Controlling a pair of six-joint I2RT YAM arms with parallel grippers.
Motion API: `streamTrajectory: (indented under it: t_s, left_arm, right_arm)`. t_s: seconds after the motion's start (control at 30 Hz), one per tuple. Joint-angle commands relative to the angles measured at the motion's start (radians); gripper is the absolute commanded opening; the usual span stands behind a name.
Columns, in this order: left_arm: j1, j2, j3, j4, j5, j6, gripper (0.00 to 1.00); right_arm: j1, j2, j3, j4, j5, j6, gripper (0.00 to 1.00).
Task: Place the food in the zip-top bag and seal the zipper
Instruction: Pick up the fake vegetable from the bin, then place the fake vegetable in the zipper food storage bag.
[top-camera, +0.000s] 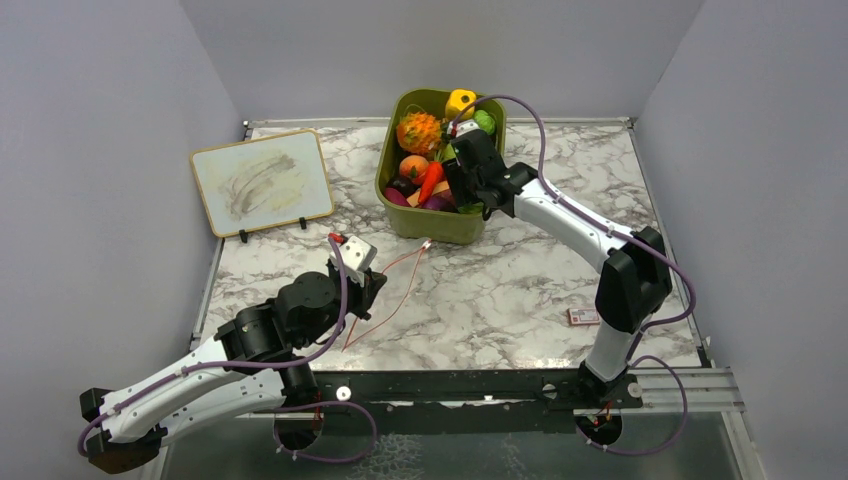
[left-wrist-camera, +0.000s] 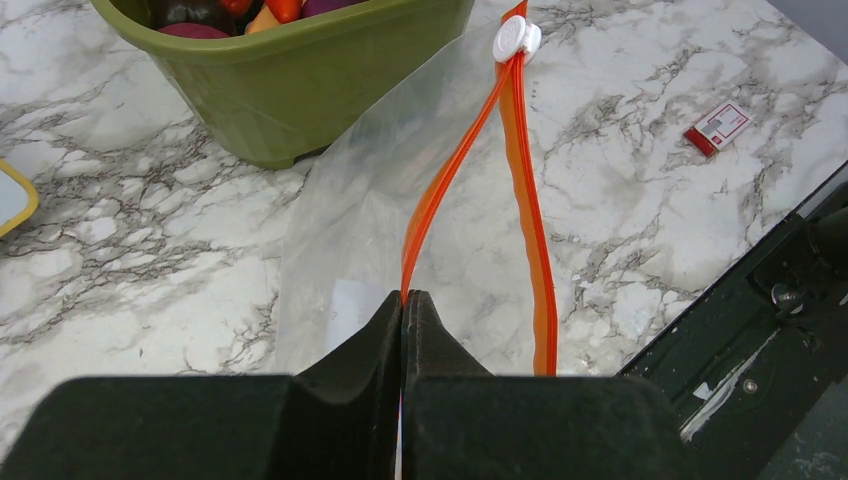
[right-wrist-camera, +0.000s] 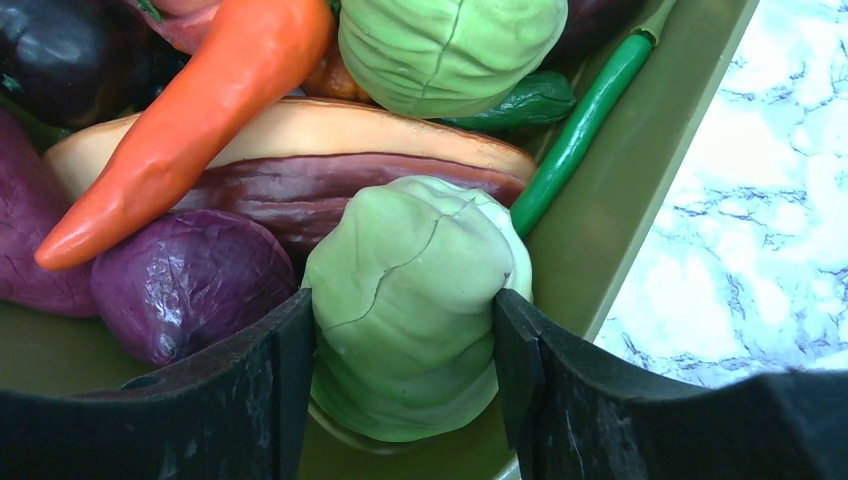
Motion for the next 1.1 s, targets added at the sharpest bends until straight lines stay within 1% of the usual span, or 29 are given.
streamTrajectory:
  t_s: [0.0, 0.23, 0.53, 0.7, 0.8, 0.93, 1.07]
  left_arm:
    - [0.001, 0.0, -0.014, 0.034, -0.001, 0.003, 0.0]
    - [0.0, 0.01, -0.013, 0.033, -0.007, 0.001, 0.0]
    - [0.0, -0.004, -0.011, 0.036, -0.029, -0.039, 0.0]
    - [0.0, 0.002, -0.009, 0.044, -0.023, -0.07, 0.0]
    - [0.0, 0.012, 0.0, 0.044, -0.027, -0.079, 0.0]
    - [0.001, 0.031, 0.014, 0.055, -0.03, -0.108, 0.0]
    - [0.0, 0.054, 0.028, 0.062, -0.028, -0.131, 0.0]
  right_arm:
    - [-0.004, -0.046, -0.02, 0.016, 0.003, -0.007, 0.49]
    - [-0.004, -0.144, -0.034, 0.027, -0.046, -0.002, 0.44]
    - [-0.005, -0.305, -0.083, 0.036, -0.186, 0.035, 0.4]
    - [-0.004, -0.439, -0.146, 0.044, -0.297, 0.074, 0.38]
    - [-0.004, -0.545, -0.226, 0.08, -0.388, 0.11, 0.37]
    - [-0.004, -0.681, -0.353, 0.169, -0.578, 0.17, 0.36]
    - [-0.005, -0.805, -0.521, 0.349, -0.808, 0.282, 0.35]
